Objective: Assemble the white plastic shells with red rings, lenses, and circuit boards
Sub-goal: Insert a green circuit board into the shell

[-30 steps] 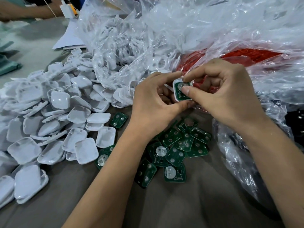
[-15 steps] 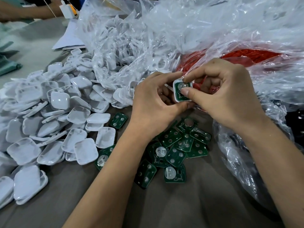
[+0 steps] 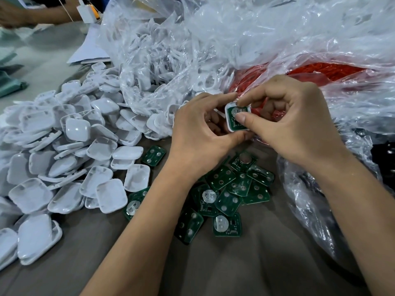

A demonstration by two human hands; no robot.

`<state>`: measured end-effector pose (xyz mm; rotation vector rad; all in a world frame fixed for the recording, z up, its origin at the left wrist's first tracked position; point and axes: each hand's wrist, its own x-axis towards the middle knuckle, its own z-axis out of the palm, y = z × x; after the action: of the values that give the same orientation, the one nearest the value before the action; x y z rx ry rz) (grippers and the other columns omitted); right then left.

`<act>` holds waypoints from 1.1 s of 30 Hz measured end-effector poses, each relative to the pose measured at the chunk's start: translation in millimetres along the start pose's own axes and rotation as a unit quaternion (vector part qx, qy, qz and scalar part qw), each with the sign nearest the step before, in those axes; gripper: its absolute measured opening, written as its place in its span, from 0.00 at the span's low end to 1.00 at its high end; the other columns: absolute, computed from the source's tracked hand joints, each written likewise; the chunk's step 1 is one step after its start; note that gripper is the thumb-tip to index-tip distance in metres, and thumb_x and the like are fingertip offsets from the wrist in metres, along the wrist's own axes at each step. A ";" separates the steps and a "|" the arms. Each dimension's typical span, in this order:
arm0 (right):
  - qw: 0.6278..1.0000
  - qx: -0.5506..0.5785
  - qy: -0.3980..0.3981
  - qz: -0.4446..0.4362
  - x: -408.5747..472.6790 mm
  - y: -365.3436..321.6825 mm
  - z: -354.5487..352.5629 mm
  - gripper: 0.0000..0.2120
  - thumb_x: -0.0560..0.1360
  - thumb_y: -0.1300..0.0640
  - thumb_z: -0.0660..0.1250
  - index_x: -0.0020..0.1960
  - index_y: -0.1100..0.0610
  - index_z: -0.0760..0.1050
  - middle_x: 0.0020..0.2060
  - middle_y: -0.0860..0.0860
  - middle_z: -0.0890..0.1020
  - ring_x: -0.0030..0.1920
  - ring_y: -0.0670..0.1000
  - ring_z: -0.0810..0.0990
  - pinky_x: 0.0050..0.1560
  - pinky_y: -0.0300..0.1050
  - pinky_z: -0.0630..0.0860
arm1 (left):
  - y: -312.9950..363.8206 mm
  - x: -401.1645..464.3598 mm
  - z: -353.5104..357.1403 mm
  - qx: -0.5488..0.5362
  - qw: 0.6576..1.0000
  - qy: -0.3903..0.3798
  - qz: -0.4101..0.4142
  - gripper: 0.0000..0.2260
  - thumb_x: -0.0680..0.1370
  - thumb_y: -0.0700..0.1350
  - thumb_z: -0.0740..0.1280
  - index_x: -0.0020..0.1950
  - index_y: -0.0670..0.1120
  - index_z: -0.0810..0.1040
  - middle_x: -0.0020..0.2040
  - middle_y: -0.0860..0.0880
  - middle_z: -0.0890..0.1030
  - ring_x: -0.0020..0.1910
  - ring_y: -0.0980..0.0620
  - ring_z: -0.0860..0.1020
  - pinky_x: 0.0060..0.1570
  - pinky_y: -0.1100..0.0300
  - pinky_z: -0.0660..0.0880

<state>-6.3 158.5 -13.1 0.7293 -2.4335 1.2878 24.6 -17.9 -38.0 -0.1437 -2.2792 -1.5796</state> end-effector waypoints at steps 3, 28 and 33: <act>1.000 0.001 -0.003 0.000 -0.2 -0.2 0.2 0.08 0.72 0.54 0.80 0.51 0.51 0.86 0.45 0.50 0.83 0.37 0.50 0.81 0.38 0.46 0.80 | -0.4 0.1 0.0 0.002 1.000 -0.001 0.001 0.28 0.64 0.48 0.85 0.63 0.48 0.84 0.54 0.51 0.83 0.46 0.51 0.84 0.48 0.45 0.83; 1.000 0.008 -0.018 0.019 0.2 -1.8 -0.7 0.07 0.73 0.55 0.80 0.48 0.54 0.84 0.40 0.49 0.85 0.36 0.49 0.83 0.37 0.44 0.79 | 0.2 -1.4 -1.1 0.013 1.000 -0.008 0.011 0.27 0.64 0.47 0.85 0.61 0.45 0.85 0.50 0.49 0.83 0.40 0.55 0.82 0.41 0.52 0.82; 0.999 0.016 -0.021 0.024 0.4 -1.5 -0.8 0.07 0.73 0.54 0.79 0.48 0.53 0.84 0.41 0.49 0.85 0.38 0.50 0.84 0.40 0.53 0.83 | 0.3 -1.6 -2.7 0.004 1.000 -0.007 0.009 0.28 0.64 0.48 0.85 0.61 0.45 0.85 0.50 0.49 0.84 0.42 0.54 0.83 0.45 0.49 0.83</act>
<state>-5.8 158.4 -11.4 0.7181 -2.4823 1.3459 26.8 -20.0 -37.4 -0.1732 -2.2873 -1.5657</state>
